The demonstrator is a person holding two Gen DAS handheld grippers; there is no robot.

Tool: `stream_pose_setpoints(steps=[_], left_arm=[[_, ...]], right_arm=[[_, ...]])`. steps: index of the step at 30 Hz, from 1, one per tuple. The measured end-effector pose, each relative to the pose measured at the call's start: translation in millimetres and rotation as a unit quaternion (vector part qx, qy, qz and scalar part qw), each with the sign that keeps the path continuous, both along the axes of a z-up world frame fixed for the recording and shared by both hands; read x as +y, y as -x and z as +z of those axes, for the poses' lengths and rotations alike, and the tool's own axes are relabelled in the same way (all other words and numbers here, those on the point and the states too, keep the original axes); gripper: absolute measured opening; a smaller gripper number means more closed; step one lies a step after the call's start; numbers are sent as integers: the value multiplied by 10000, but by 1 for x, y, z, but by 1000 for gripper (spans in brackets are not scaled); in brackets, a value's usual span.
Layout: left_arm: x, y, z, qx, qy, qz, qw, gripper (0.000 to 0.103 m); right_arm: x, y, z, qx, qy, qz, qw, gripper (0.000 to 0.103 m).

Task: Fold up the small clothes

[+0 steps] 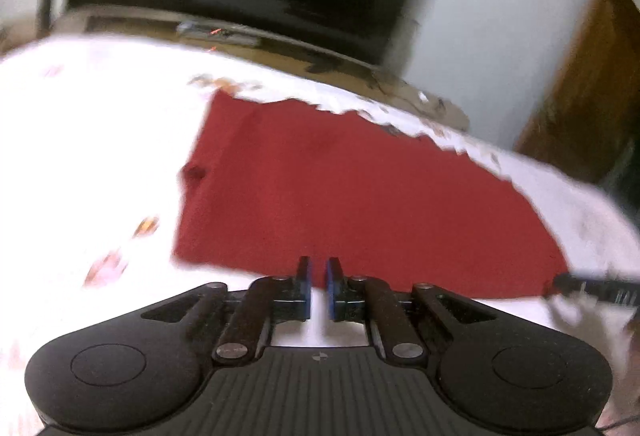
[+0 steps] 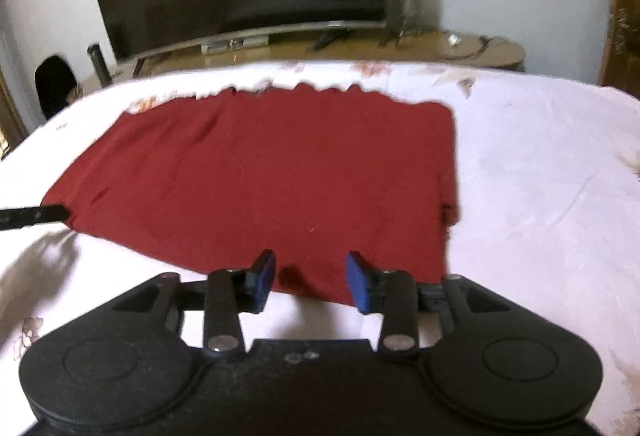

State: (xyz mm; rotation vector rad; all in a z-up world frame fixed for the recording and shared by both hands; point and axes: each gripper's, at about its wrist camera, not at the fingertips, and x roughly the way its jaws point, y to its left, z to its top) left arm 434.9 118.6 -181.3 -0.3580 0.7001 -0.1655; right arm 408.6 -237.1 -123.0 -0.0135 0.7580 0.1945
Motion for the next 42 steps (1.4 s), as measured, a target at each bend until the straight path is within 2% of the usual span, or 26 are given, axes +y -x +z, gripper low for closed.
stream_pose_setpoints(steps=[1, 2, 4, 6, 7, 11, 15, 17, 19, 21, 23, 24, 25, 26, 27, 30, 31, 33, 35, 38, 41, 42], left_arm=[[11, 5, -5, 94, 278, 223, 9993, 55], [22, 7, -13, 176, 586, 512, 9968, 78], [40, 13, -26, 85, 1417, 910, 9857, 78], [50, 12, -34, 81, 1971, 1202, 9730, 78], [52, 9, -37, 84, 2122, 1304, 9685, 78], [51, -6, -42, 98, 2297, 1484, 9618, 77], [51, -8, -45, 117, 2645, 1709, 9491, 77], [49, -4, -44, 142, 2676, 1782, 9468, 71], [46, -10, -46, 151, 2573, 1798, 9493, 67], [53, -21, -50, 160, 2808, 1916, 9403, 60], [57, -32, -57, 177, 2983, 2010, 9329, 42], [59, -35, -61, 175, 2975, 2035, 9326, 36], [60, -37, -65, 179, 2971, 2061, 9322, 22], [62, -38, -70, 196, 3006, 2100, 9301, 13], [63, -37, -74, 153, 3056, 2094, 9287, 13], [61, -38, -73, 28, 2960, 1981, 9344, 12], [61, -36, -73, -55, 3030, 1998, 9318, 9], [62, -32, -71, -200, 3036, 2041, 9305, 9], [61, -30, -66, -357, 3019, 2005, 9313, 8], [62, -30, -64, -418, 2948, 1919, 9352, 8], [66, -35, -72, -289, 2954, 1944, 9349, 8], [64, -36, -72, -306, 2973, 1938, 9344, 8]], right_arm=[[-2, 4, 1, 20, -26, -39, 10000, 40], [-5, 5, 1, 39, -86, -59, 9999, 40], [-8, 7, -1, 99, -221, -106, 9997, 40], [-5, 7, -2, 150, -267, -110, 9995, 40], [-3, 7, -3, 151, -281, -94, 9994, 40], [11, 5, -2, 114, -349, 39, 9993, 40], [24, -1, 2, 70, -384, 183, 9991, 40], [28, -4, 4, 37, -402, 236, 9989, 40], [32, -7, 6, 8, -456, 265, 9986, 40], [35, -13, 5, 4, -505, 279, 9983, 40], [39, -21, 3, 21, -544, 264, 9982, 40], [41, -25, 2, 28, -577, 247, 9980, 40], [42, -30, 2, 30, -625, 224, 9978, 40], [44, -33, 1, 26, -673, 188, 9976, 40], [45, -37, 1, 31, -726, 150, 9972, 40], [48, -49, 1, 29, -833, 70, 9965, 37], [51, -54, 0, 43, -839, 63, 9964, 35], [57, -64, -2, 93, -854, 81, 9963, 18], [64, -75, -4, 135, -820, 127, 9965, 12], [77, -90, -3, 65, -797, 263, 9965, 11], [94, -103, -6, 15, -700, 501, 9963, 11], [98, -109, -11, 83, -649, 541, 9964, 8]])
